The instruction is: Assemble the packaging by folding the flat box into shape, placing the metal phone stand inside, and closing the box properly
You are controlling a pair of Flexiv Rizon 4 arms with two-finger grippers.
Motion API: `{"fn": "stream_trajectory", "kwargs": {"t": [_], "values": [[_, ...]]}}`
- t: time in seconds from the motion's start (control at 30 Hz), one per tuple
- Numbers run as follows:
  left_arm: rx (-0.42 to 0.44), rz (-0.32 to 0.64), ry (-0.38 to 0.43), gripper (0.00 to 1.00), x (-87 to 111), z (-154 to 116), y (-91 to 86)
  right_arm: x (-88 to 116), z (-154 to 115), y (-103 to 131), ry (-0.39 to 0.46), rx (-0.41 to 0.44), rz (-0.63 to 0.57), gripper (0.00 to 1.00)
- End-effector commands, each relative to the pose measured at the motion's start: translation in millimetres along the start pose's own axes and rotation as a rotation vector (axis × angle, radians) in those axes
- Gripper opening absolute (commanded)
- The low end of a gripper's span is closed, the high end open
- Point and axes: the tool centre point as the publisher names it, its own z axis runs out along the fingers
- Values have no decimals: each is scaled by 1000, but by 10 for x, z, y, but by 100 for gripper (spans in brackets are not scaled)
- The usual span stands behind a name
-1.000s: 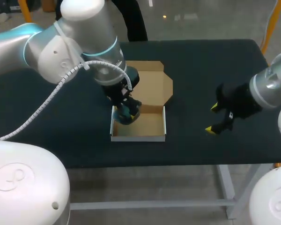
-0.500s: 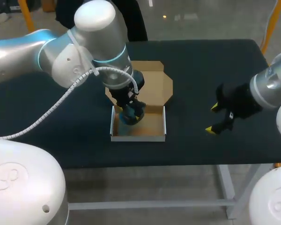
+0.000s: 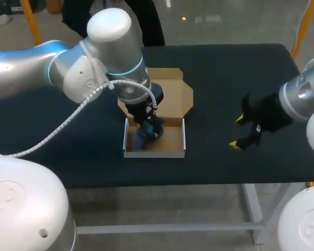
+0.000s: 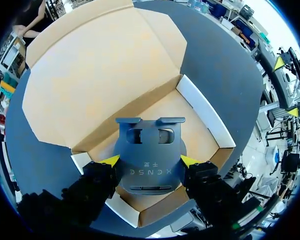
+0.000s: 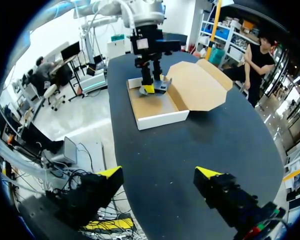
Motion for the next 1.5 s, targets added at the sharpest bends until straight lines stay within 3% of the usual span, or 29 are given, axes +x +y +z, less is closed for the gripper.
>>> {"fn": "stream_trajectory", "kwargs": {"t": [0.03,0.8,0.83,0.87,0.9,0.93,1.23,1.5], "values": [[2,4,-14,0,40,95,-20,21,-33,-13,2,-5,-1,100],[-33,-23,-71,0,63,456,-125,21,-33,-13,2,-5,-1,100],[-34,-24,-72,5,58,456,-128,21,-33,-13,2,-5,-1,100],[-34,-25,-73,35,52,453,-130,21,-33,-13,2,-5,-1,100],[-34,-26,-73,56,47,447,-130,21,-33,-13,2,-5,-1,100],[-35,-27,-73,97,42,439,-129,21,-33,-13,2,-5,-1,100],[-34,-58,-79,100,32,291,-98,21,-33,-13,2,-5,-1,100],[-26,-141,-102,100,71,122,-40,21,-33,-13,2,-5,-1,100]]}}
